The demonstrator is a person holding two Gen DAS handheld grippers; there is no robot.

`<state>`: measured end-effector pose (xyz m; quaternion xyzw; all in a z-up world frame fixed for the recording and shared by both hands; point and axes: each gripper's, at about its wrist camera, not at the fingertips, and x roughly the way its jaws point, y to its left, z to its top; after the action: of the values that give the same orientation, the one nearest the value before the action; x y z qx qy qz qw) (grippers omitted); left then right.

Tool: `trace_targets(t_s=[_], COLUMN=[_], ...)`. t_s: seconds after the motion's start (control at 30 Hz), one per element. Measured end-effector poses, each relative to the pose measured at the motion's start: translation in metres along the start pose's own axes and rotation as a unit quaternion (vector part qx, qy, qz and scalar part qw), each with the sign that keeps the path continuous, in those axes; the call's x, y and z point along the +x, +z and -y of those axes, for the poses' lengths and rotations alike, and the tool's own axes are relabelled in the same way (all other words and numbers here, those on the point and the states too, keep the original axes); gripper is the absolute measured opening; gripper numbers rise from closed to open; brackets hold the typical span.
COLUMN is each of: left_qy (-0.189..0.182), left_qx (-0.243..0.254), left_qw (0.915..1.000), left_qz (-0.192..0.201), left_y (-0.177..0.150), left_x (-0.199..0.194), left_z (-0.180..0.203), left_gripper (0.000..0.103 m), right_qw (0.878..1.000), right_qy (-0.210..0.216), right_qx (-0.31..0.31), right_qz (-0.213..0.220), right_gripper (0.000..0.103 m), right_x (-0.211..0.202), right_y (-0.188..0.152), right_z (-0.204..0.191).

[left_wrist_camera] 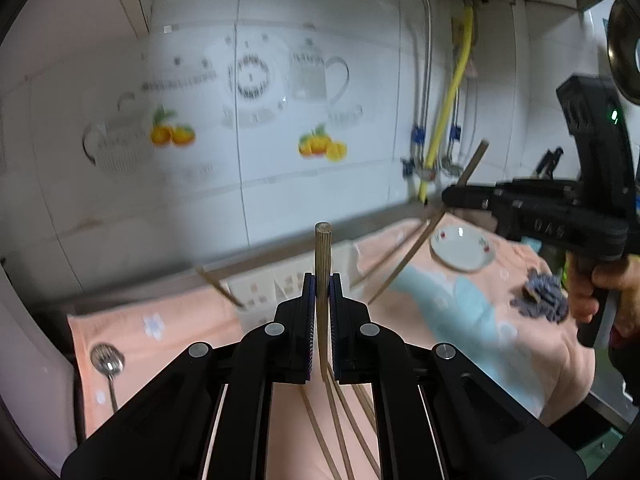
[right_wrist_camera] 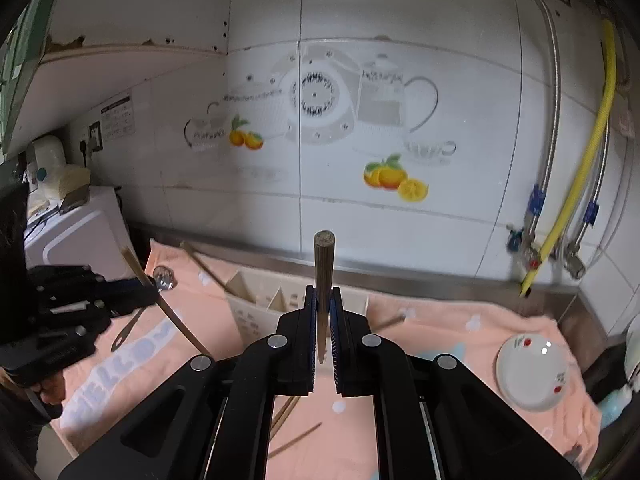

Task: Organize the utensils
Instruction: 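Lift both chopsticks upright and carry them above the utensil holder, then lower both chopsticks into the holder and open both tools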

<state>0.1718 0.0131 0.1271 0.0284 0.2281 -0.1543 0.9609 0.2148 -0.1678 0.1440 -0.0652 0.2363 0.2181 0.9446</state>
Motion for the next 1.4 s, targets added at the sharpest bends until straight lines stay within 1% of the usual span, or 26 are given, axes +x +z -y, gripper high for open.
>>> trace_targets(t_s=[0.2,0.3,0.37,0.53,0.8,0.93,1.07,1.13,1.17,1.2,1.27,1.33,1.4], left_qy=[0.029,0.039,0.053,0.072,0.075,0.070,0.071,0.075,0.074,0.071,0.073,0.074,0.073], left_qx=[0.019,0.021,0.026,0.019,-0.010,-0.019,-0.024,-0.029,-0.030,-0.032,-0.033,-0.033,-0.033], left_qw=[0.9981,0.9967,0.9955,0.9950,0.9966,0.9972,0.9972,0.9968,0.9968,0.9969,0.9968,0.9967,0.9968], left_qz=[0.050,0.068,0.074,0.066,0.032,0.015,0.003,0.003,0.003,0.003,0.004,0.006,0.010], left_y=[0.042,0.057,0.064,0.062,0.044,0.035,0.028,0.026,0.025,0.024,0.023,0.021,0.019], left_x=[-0.011,-0.011,-0.007,0.014,0.048,0.058,0.062,0.062,0.061,0.060,0.057,0.051,0.043], left_z=[-0.003,-0.006,-0.007,-0.015,-0.037,-0.044,-0.046,-0.048,-0.049,-0.049,-0.049,-0.048,-0.046], left_gripper=[0.006,0.006,0.006,0.006,0.006,0.006,0.007,0.007,0.007,0.007,0.010,0.015,0.017], right_qw=[1.000,1.000,1.000,1.000,0.999,0.998,0.998,0.998,0.998,0.998,0.998,0.999,0.999], right_qy=[-0.006,-0.009,-0.009,-0.009,-0.007,-0.007,-0.007,-0.007,-0.008,-0.009,-0.013,-0.019,-0.022], right_qx=[0.000,-0.002,-0.003,-0.001,-0.001,0.003,0.007,0.008,0.008,0.009,0.009,0.006,0.008], right_qz=[0.012,0.011,0.007,-0.011,-0.048,-0.064,-0.069,-0.069,-0.068,-0.066,-0.058,-0.050,-0.044], right_gripper=[0.006,0.006,0.006,0.006,0.006,0.007,0.007,0.010,0.014,0.023,0.034,0.036,0.046], right_x=[0.008,0.017,0.025,0.046,0.078,0.091,0.098,0.098,0.097,0.096,0.090,0.082,0.075], right_y=[0.026,0.035,0.037,0.034,0.019,0.009,0.001,-0.001,-0.001,-0.002,-0.002,-0.003,-0.005], right_z=[0.005,0.007,0.007,0.010,0.012,0.013,0.012,0.013,0.012,0.012,0.012,0.011,0.011])
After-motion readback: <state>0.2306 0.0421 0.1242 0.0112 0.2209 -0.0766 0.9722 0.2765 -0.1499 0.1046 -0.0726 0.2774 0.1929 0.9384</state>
